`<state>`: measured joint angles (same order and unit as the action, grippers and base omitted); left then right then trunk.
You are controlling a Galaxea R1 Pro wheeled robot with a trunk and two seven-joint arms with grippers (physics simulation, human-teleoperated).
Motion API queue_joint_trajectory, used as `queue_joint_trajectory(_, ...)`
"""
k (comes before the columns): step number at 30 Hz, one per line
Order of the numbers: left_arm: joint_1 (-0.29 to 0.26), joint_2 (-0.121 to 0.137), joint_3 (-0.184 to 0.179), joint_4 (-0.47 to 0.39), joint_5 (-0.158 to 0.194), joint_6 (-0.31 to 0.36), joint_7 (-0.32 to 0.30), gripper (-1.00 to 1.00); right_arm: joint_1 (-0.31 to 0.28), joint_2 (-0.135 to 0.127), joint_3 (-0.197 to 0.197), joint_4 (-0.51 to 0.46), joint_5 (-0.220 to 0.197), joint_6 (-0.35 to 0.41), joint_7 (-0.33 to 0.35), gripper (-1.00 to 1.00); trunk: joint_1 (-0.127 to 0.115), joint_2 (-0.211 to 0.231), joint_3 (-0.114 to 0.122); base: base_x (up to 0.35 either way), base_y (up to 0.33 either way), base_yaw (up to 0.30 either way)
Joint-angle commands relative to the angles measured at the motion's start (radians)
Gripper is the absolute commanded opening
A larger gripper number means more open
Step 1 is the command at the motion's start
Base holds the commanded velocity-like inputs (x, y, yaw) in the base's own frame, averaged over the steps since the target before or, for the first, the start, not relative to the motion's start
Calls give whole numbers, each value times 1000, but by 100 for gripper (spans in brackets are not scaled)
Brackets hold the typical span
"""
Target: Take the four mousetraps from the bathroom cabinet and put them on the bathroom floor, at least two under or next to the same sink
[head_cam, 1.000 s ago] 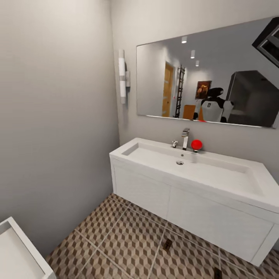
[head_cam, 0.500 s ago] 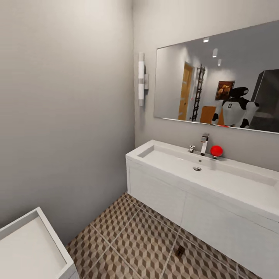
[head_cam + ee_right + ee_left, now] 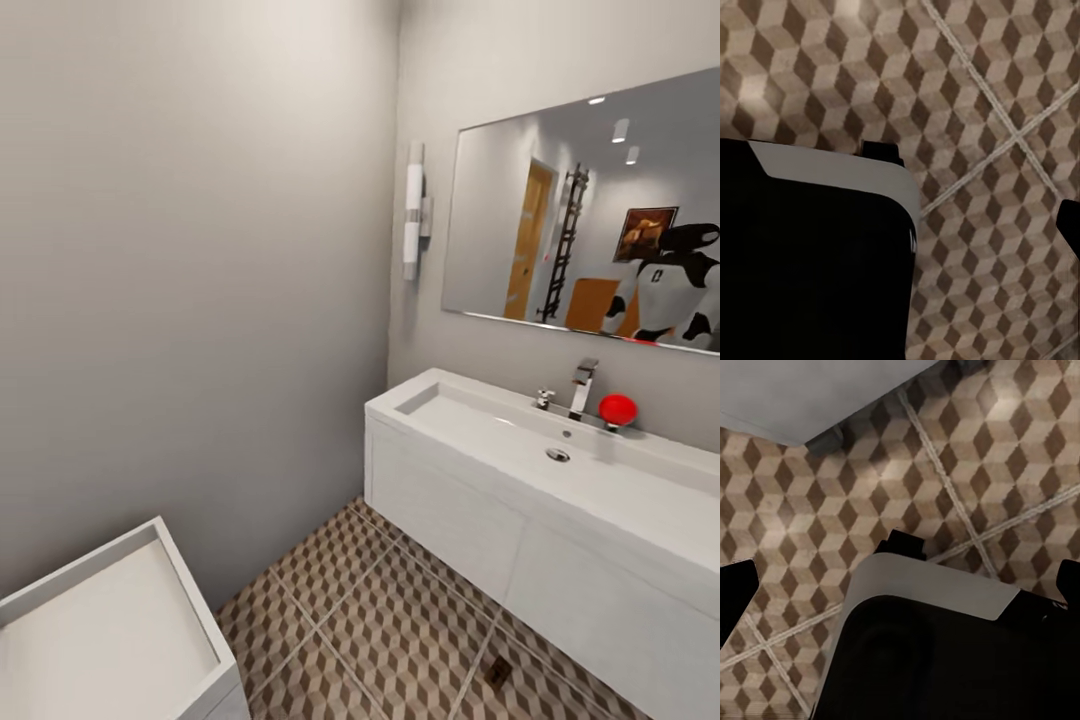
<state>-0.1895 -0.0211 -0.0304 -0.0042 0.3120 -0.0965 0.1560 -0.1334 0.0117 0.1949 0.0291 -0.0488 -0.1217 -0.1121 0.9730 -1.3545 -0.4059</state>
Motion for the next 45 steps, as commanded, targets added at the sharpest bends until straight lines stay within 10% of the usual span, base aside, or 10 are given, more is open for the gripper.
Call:
queue_joint_trajectory(1,-1,0,-3,1,6,-3,3,100,-1,0,8,3,-5,-6,-3,100,-4,7,2,0,0,271)
queue_joint_trajectory(45,-1,27,-7,-12,2,-8,5,100,-1,-2,8,3,-6,-5,-3,100,-4,7,2,0,0,271)
